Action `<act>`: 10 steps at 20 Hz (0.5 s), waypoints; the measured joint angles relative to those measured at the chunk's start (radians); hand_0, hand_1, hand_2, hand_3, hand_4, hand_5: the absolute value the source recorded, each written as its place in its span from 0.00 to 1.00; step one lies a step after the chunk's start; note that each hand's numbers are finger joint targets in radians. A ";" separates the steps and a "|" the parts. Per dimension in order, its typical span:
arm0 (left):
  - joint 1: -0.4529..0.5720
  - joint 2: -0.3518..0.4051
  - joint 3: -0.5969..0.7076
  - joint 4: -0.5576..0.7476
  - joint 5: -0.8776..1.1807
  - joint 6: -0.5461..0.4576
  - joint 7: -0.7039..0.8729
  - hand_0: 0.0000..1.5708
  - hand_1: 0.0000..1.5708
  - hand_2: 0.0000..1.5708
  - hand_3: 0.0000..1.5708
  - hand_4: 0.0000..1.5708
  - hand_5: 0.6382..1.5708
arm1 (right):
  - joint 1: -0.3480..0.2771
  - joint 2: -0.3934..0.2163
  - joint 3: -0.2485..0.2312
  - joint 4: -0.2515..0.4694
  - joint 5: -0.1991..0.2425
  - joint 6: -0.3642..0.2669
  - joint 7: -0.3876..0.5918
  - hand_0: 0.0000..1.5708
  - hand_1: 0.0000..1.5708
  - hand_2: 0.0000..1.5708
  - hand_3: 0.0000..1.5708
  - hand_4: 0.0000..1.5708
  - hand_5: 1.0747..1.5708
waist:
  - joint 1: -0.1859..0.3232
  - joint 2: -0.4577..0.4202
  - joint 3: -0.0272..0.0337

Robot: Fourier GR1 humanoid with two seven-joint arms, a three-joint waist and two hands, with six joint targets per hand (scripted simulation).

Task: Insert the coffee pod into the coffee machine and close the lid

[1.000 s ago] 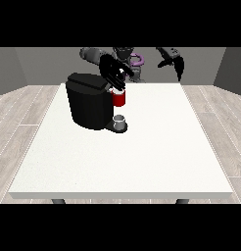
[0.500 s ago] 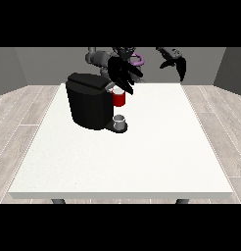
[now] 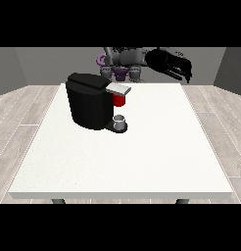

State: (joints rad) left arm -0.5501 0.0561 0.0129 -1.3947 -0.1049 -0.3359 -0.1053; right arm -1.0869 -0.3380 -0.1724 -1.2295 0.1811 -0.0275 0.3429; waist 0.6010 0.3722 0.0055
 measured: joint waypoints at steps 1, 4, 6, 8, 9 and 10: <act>0.005 0.001 0.001 -0.006 0.000 0.001 -0.001 0.00 0.00 0.00 0.00 0.22 1.00 | -0.001 0.008 0.003 0.008 -0.003 0.001 -0.032 0.00 0.00 0.00 0.00 0.00 1.00 | -0.005 0.003 -0.0015; 0.022 0.011 0.016 -0.008 0.019 -0.011 0.008 0.00 0.00 0.00 0.00 0.21 1.00 | 0.002 0.060 0.032 0.016 -0.007 -0.003 -0.089 0.00 0.00 0.00 0.00 0.00 1.00 | -0.027 -0.023 -0.0037; 0.043 0.019 0.030 -0.001 0.025 -0.010 -0.001 0.00 0.00 0.00 0.00 0.16 1.00 | 0.025 0.106 0.063 0.005 -0.009 -0.003 -0.132 0.00 0.00 0.00 0.00 0.14 1.00 | -0.059 -0.045 -0.0046; 0.073 0.013 0.029 -0.002 0.021 0.000 0.001 0.00 0.00 0.00 0.00 0.16 1.00 | 0.063 0.156 0.098 -0.004 -0.004 -0.010 -0.185 0.00 0.00 0.00 0.00 0.12 1.00 | -0.091 -0.073 -0.0049; 0.083 0.014 0.037 0.003 0.021 0.006 0.003 0.00 0.00 0.00 0.00 0.17 1.00 | 0.081 0.185 0.117 -0.011 -0.006 -0.012 -0.200 0.00 0.00 0.00 0.00 0.17 1.00 | -0.114 -0.092 -0.0050; 0.104 0.015 0.043 0.010 0.023 0.010 0.003 0.00 0.00 0.00 0.00 0.17 1.00 | 0.101 0.209 0.135 -0.016 -0.011 -0.005 -0.206 0.00 0.00 0.00 0.00 0.17 1.00 | -0.135 -0.117 -0.0052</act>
